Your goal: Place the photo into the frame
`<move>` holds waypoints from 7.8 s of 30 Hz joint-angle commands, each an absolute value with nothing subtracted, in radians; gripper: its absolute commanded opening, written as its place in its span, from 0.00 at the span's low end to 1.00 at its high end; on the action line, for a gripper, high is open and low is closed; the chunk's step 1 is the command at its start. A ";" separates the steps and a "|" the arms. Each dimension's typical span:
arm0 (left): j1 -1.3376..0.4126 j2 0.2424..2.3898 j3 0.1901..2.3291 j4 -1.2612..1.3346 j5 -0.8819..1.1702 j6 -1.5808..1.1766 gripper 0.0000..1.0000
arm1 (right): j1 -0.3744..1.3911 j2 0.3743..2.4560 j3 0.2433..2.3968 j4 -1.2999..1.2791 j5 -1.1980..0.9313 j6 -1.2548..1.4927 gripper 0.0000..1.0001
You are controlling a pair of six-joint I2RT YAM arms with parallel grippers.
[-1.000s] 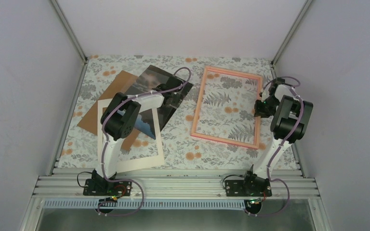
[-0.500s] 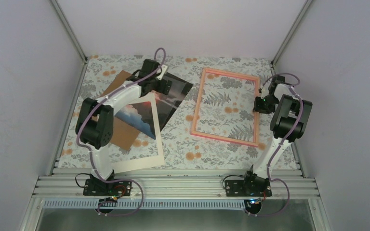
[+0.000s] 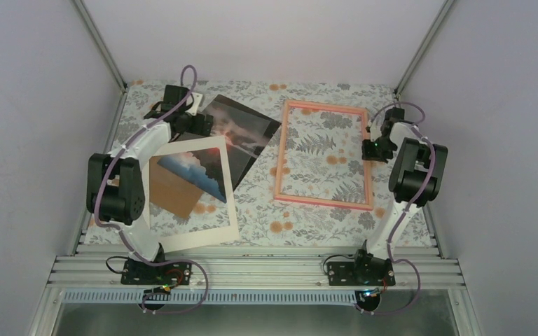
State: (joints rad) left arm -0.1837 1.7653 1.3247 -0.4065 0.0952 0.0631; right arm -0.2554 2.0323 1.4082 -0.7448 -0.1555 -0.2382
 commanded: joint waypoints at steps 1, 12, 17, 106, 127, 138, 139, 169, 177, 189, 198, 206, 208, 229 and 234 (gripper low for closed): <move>-0.137 1.706 1.298 -0.427 0.128 0.068 1.00 | -0.200 2.081 1.327 -0.768 -0.218 -0.216 0.25; 0.076 1.747 1.328 -0.515 0.424 0.127 1.00 | -0.164 2.036 1.310 -0.784 -0.345 -0.164 0.32; 0.218 1.813 1.402 -0.621 0.585 0.226 1.00 | -0.174 2.004 1.438 -0.782 -0.265 -0.243 0.54; 0.395 2.184 1.677 -0.816 0.651 0.441 0.84 | 0.574 2.298 1.664 -0.467 -0.628 0.578 0.89; 0.294 2.254 1.564 -0.892 0.695 0.454 0.83 | 0.565 2.472 1.662 -0.443 -0.674 0.742 0.90; 0.268 2.264 1.508 -0.904 0.776 0.464 0.81 | 0.560 2.509 1.697 -0.352 -0.821 0.755 0.88; 0.268 2.263 1.499 -0.899 0.780 0.461 0.80 | 0.560 2.507 1.698 -0.332 -0.830 0.758 0.89; 0.213 2.204 1.501 -1.042 1.210 0.621 0.94 | 0.575 2.462 1.729 -0.224 -0.842 0.677 0.89; 0.177 2.197 1.511 -1.077 1.273 0.651 0.94 | 0.575 2.383 1.722 -0.194 -0.914 0.663 0.90; 0.095 2.199 1.568 -1.130 1.387 0.685 0.94 | 0.523 2.169 1.569 -0.174 -0.953 0.644 0.89; -0.002 2.256 1.639 -1.185 1.421 0.724 0.94 | 0.435 2.032 1.454 -0.243 -0.972 0.616 0.88; -0.092 2.346 1.746 -1.219 1.439 0.728 0.94 | 0.294 1.899 1.333 -0.414 -0.900 0.439 0.89; -0.094 2.342 1.721 -1.125 1.395 0.642 0.94 | 0.258 1.883 1.321 -0.467 -0.851 0.389 0.89; -0.019 2.072 1.454 -0.630 1.048 0.286 0.96 | 0.130 2.066 1.419 -0.684 -0.857 -0.044 0.78; -0.008 2.028 1.418 -0.599 1.015 0.267 0.96 | 0.139 2.155 1.490 -0.695 -0.905 -0.055 0.74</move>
State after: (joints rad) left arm -0.0196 2.0914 1.4334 -0.6464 1.0412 0.2829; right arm 0.1291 2.1067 1.4357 -0.6521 -0.8204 0.0078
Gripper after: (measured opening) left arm 0.959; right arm 0.749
